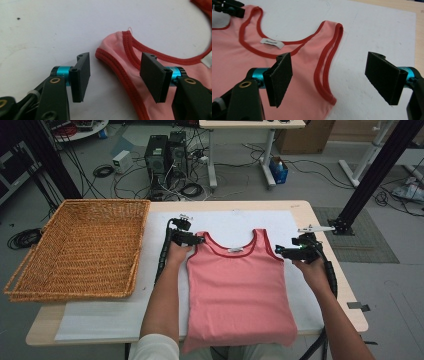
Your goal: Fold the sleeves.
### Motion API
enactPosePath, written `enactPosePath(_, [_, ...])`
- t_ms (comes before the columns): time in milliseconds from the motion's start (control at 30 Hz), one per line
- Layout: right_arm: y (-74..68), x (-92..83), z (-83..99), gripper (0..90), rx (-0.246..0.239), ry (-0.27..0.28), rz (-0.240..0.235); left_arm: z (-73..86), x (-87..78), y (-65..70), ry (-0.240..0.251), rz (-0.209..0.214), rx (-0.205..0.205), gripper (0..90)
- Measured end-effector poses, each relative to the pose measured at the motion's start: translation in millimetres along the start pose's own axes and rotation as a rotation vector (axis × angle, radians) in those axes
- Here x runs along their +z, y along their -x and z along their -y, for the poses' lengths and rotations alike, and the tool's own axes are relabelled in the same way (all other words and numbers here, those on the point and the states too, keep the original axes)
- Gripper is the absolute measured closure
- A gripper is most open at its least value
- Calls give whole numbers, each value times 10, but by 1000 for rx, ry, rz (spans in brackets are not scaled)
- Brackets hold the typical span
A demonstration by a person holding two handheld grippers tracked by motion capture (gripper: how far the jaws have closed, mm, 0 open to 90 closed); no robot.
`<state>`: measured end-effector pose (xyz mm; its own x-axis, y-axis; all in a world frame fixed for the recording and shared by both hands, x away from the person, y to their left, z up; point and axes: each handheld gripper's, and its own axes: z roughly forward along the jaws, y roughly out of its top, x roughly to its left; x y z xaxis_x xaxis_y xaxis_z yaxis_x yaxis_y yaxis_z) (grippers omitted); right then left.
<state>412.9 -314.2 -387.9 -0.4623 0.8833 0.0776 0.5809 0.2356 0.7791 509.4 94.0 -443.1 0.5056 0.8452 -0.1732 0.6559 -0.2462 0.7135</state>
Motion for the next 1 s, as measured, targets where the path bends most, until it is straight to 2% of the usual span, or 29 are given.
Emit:
enactPosePath(100, [16,118,-62,252,-6,-28,19,-12,15,35,1,-35,14,451])
enactPosePath(167, [34,201,-91,266,-3,-31,30,-10,19,40,5,-48,9,492])
enactPosePath(267, [53,341,-124,273,6,-67,53,-9,26,41,10,-50,12,543])
enactPosePath(333, [67,423,-148,309,12,-79,58,-10,27,44,12,-49,13,613])
enactPosePath(400, [77,502,-182,358,15,-105,52,-5,41,39,24,-21,-9,668])
enactPosePath(500, [114,622,-202,383,29,-109,45,-11,47,60,16,-50,24,721])
enactPosePath(567, [157,737,-212,382,42,-157,55,-7,47,42,21,-53,6,772])
enactPosePath(633, [169,806,-235,382,55,-170,57,10,51,-1,39,-31,-59,821])
enactPosePath(667, [184,850,-257,382,73,-169,54,17,52,-27,47,-18,-78,831])
enactPosePath(733, [206,910,-267,382,94,-150,52,25,50,-50,50,-2,-98,842])
enactPosePath(767, [212,956,-267,382,107,-170,53,28,50,-52,52,-2,-96,845])
enactPosePath(833, [202,1061,-272,385,91,-226,58,21,53,-34,52,-7,-85,846])
enactPosePath(900, [182,1106,-306,427,72,-227,68,22,66,-23,57,11,-97,849])
enactPosePath(1000, [153,1133,-326,518,21,-240,91,16,77,-9,55,8,-101,855])
